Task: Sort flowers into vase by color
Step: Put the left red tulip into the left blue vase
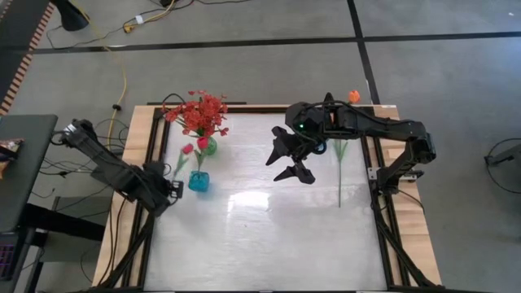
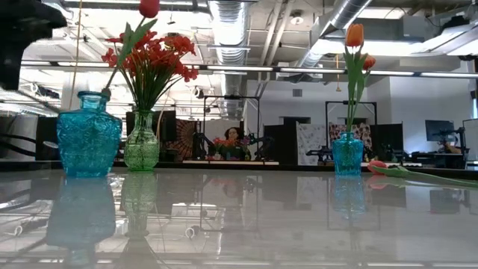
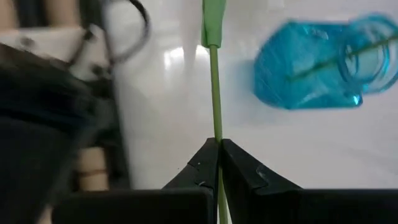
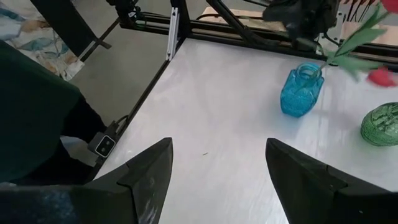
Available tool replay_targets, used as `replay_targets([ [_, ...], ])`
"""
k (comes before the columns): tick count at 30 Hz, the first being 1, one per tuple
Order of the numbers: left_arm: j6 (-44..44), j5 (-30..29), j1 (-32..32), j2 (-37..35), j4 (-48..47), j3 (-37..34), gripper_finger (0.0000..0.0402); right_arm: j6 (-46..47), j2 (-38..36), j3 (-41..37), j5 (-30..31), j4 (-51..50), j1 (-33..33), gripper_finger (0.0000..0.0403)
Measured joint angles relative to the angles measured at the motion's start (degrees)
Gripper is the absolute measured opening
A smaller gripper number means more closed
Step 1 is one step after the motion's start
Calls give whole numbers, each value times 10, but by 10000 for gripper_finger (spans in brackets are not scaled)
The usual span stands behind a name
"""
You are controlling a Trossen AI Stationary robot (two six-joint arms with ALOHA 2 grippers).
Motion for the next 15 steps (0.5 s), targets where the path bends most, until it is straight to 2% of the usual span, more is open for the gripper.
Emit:
replay_targets([
  [4, 4, -26, 5, 0, -64, 41, 0, 0, 0, 0, 0, 0, 0, 284],
  [12, 26, -212, 8, -6, -64, 117, 0, 4, 0, 0, 0, -1, 0, 284],
  [15, 27, -260, 23, -12, -64, 131, 0, 4, 0, 0, 0, -1, 0, 284],
])
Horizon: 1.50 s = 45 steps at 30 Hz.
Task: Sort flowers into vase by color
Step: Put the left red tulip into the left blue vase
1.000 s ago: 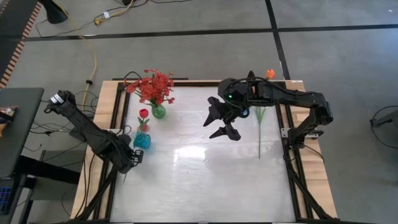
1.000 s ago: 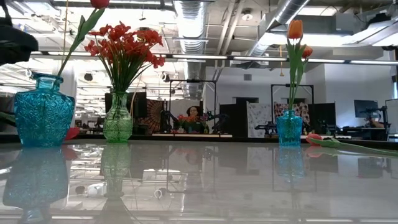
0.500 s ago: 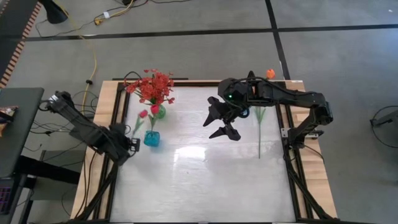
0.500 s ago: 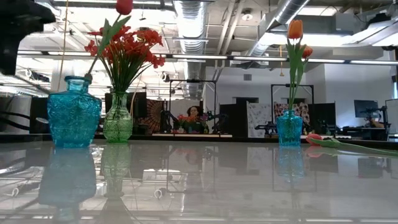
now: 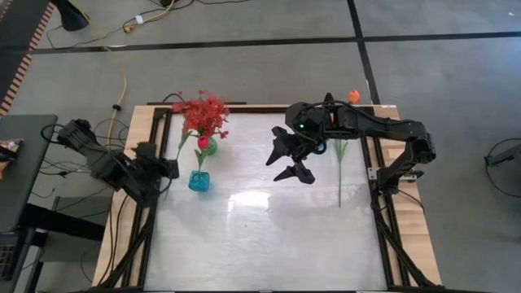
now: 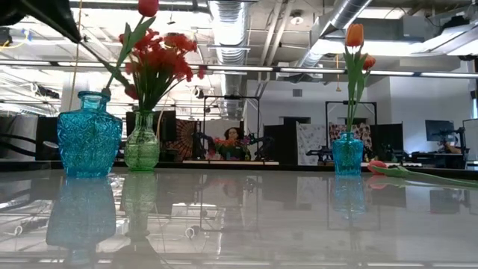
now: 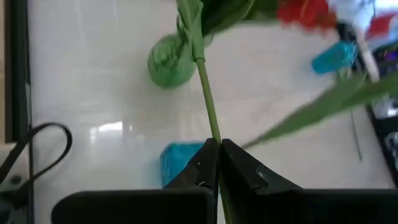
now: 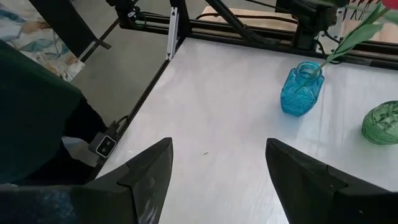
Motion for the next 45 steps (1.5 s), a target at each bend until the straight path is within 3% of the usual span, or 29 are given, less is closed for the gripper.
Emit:
replay_targets([
  [6, 41, 23, 65, -13, -1, -9, 0, 5, 0, 0, 0, -1, 0, 284],
  [13, 142, 174, 120, -15, 0, -16, 0, 11, 0, 0, 0, -6, 6, 284],
  [21, 229, 312, 136, -24, 0, -16, 0, 3, 0, 0, 0, -6, 9, 284],
  [27, 261, 340, 136, -47, 0, -4, 0, 0, 0, 0, 0, -6, 9, 284],
  [40, 292, 305, 136, -123, 0, 40, 0, -3, 6, 0, -1, -4, 13, 284],
  [45, 303, 319, 136, -154, 0, 40, 0, 1, 12, -1, -1, -4, 12, 284],
])
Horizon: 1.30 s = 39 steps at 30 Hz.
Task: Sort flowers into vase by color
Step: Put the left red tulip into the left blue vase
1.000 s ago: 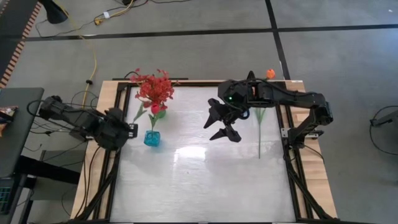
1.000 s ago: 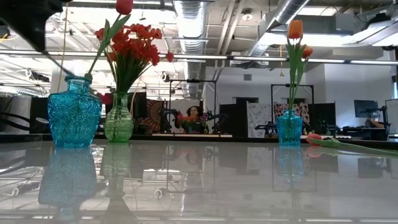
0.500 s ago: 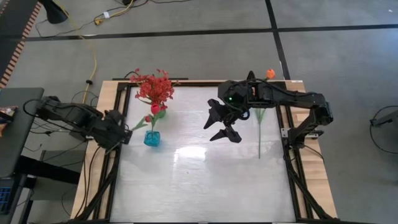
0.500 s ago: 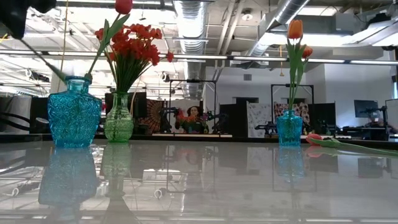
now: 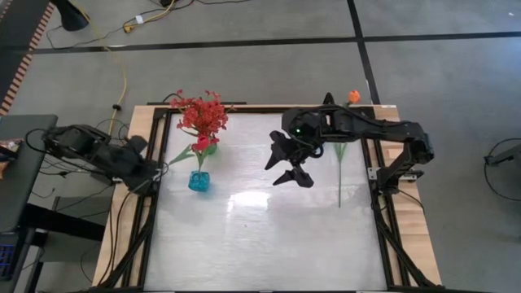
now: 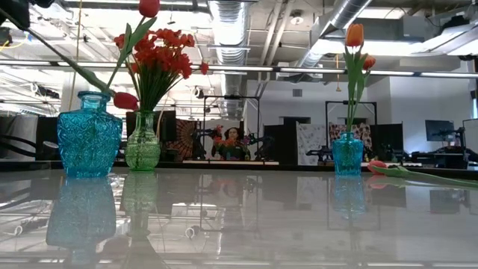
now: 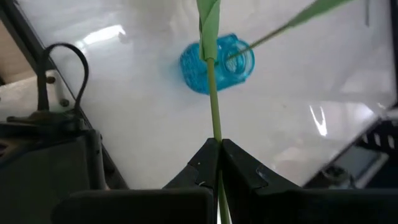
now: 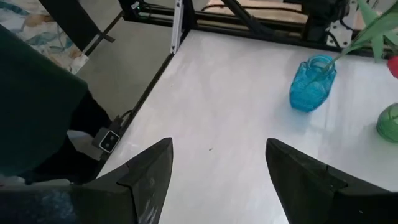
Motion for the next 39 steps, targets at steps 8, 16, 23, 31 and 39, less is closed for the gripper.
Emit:
replay_targets([
  [8, 57, 64, 0, -41, 2, 0, 0, 6, 7, 0, 0, 4, 0, 284],
  [16, 122, 23, 0, -78, 25, 0, 0, 25, 7, 0, 0, 7, -2, 284],
  [23, 142, -9, 0, -101, 29, 0, 0, 33, 7, 0, 0, 7, -2, 284],
  [31, 133, 33, 0, -103, 1, 12, 0, 36, 7, 0, 0, 15, -2, 284],
  [39, 144, 171, 0, -104, 0, 39, 0, 36, 7, 0, 0, 25, -8, 284],
])
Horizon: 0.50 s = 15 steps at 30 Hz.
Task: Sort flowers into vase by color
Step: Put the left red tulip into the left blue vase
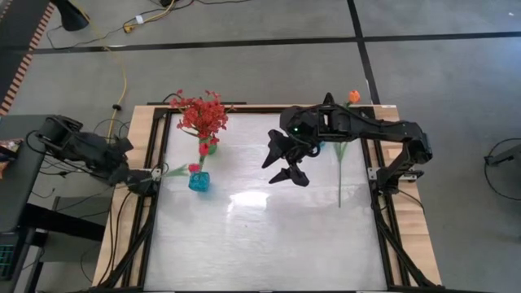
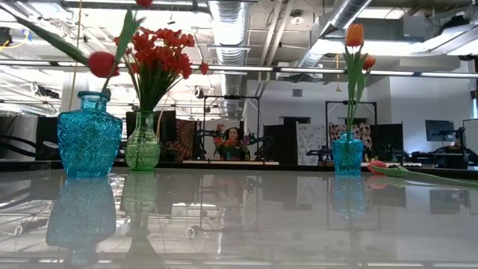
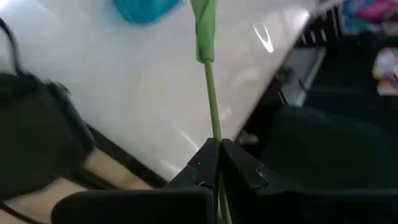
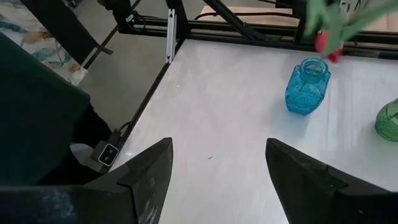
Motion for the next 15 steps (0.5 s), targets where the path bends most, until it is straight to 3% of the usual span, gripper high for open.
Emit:
replay_targets([
  [5, -10, 65, 0, 0, 0, 2, 0, 4, 0, 0, 0, 2, -6, 284],
  [15, -42, 110, 0, 0, 0, 2, 0, 4, 0, 0, 0, 14, -13, 284],
])
